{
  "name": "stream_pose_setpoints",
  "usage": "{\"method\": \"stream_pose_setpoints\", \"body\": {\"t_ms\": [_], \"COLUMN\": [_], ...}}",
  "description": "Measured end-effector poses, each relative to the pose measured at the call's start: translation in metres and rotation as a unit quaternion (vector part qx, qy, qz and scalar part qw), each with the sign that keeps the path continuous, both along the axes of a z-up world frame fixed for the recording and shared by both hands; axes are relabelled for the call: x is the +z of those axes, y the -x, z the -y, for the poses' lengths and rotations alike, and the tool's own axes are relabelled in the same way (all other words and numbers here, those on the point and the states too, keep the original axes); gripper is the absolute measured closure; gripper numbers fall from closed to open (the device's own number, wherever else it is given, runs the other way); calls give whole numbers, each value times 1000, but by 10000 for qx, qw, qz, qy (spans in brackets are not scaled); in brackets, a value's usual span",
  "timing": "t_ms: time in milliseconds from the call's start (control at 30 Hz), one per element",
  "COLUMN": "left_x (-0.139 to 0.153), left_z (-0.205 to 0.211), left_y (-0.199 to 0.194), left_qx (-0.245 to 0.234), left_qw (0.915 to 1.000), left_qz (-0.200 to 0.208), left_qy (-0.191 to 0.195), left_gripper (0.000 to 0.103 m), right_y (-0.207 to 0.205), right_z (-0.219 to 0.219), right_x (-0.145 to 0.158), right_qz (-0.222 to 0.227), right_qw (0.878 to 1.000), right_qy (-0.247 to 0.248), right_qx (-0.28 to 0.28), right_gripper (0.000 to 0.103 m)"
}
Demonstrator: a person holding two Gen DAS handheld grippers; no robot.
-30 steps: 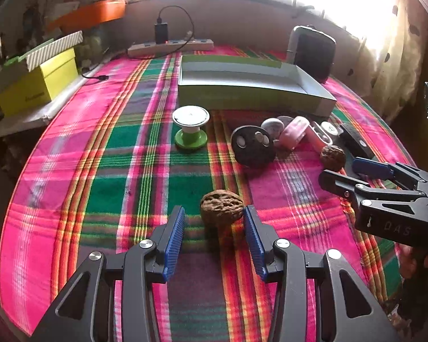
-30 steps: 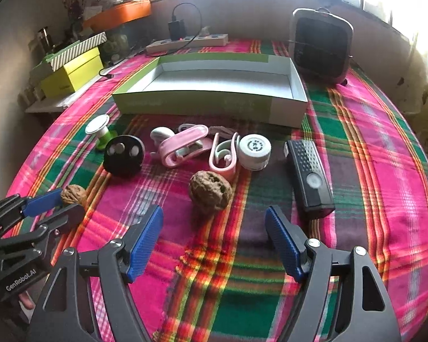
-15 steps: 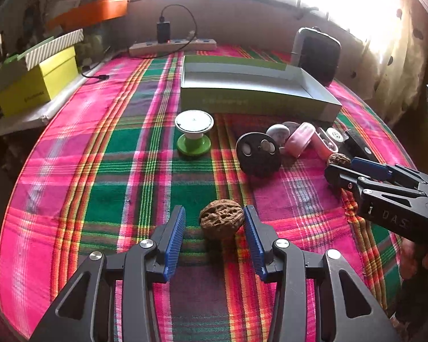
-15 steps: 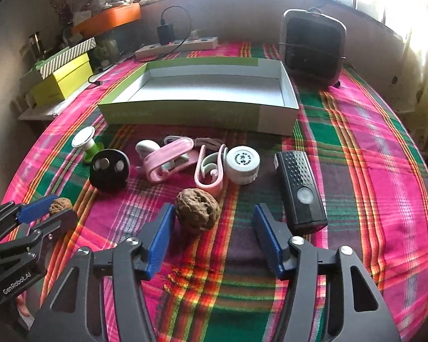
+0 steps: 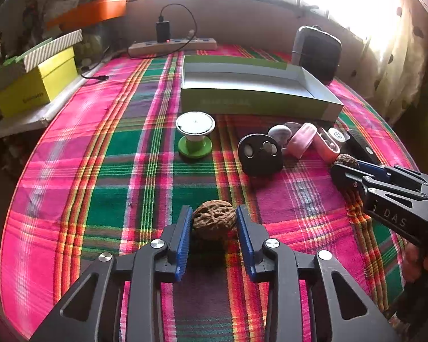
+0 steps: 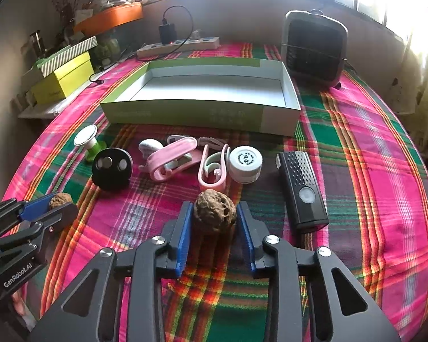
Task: Organize objects
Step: 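Carry both walnuts into the white tray and open both grippers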
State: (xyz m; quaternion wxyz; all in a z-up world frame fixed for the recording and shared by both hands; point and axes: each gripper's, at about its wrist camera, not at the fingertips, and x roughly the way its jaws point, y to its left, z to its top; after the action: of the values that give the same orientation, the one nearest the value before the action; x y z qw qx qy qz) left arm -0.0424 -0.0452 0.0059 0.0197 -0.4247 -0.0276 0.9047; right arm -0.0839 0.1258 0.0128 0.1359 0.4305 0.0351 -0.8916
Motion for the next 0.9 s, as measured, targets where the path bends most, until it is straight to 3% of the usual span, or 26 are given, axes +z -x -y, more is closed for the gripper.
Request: {"method": "stream_pose_setpoints", "body": {"t_ms": [233,533,900], "left_x": [6,31,54], "left_z": [-1,-3,0], "left_y": [5,21,69], "left_qx": [-56,-245,-338], "left_qw": [10000,9994,9985], "left_qz": [-26,-233,-395], "left_qy": [-16,-111,-171], "left_gripper": [74,74,74], "right_y": [0,6,37], "right_z": [0,-1,4], "right_x": [2,25,49], "right_qz": [11,-235,-481], "right_qw": [10000,9997,9988], "right_qy": [17,110,64], "right_qx": [5,9,52], "right_gripper": [71,71,71]}}
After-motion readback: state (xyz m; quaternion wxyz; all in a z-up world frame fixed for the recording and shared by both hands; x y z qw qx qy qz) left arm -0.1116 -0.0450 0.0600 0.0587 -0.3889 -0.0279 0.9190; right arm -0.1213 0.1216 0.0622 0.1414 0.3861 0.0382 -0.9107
